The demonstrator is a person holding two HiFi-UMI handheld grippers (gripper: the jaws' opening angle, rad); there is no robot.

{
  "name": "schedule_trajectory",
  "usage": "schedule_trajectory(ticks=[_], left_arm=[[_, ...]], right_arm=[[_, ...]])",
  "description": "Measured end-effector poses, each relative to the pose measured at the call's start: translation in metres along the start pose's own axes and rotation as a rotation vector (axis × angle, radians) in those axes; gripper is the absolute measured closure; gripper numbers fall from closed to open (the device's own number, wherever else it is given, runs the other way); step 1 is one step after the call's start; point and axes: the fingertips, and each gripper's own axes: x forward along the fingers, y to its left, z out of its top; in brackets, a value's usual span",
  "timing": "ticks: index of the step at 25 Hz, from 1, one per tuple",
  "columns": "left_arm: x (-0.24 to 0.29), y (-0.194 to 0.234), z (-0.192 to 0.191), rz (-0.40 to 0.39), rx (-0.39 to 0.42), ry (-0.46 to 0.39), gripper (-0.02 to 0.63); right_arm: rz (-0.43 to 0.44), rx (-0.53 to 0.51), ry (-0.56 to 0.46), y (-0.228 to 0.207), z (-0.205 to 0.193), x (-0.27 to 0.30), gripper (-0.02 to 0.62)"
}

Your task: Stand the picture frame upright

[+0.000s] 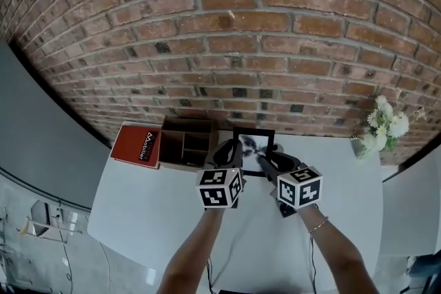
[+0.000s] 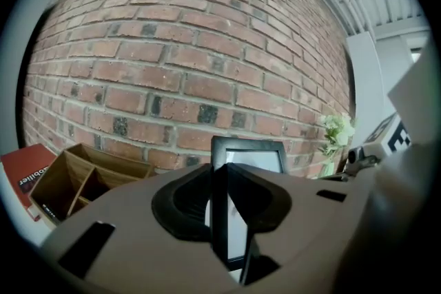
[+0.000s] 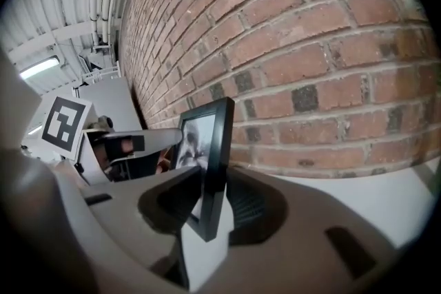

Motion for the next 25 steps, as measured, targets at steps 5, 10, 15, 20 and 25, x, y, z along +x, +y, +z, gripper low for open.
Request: schedule_trajectory(ticks=[5,10,15,20,25], left_arm=[[0.027,0.012,0.001,-0.013,-0.014,0.001,0.543],[0.052,0.018,-0.005,-0.013,-0.019,0.008,0.543],[0.072,0.025,-0.008,-0.014,-0.018,0.014,0.543],[0.088,0.031,-0.01,-0.002,-0.016,0.014,0.543],[0.096,0.037,-0.017,0.005,-0.02,0.028,0.543]], right_arm=[[-0.022,-0.015,0.002,-0.017,0.007,0.022,0.479],[-0.046,-0.013,0.012,-0.035,0.006,0.04,0.479],[-0.063,-0.01,0.019,-0.05,0.005,0.057,0.479],[-0.074,-0.009,0.02,-0.061,0.007,0.071,0.479],[-0.072,-0.007,0.033,-0.067,0.002,0.08,0.479]])
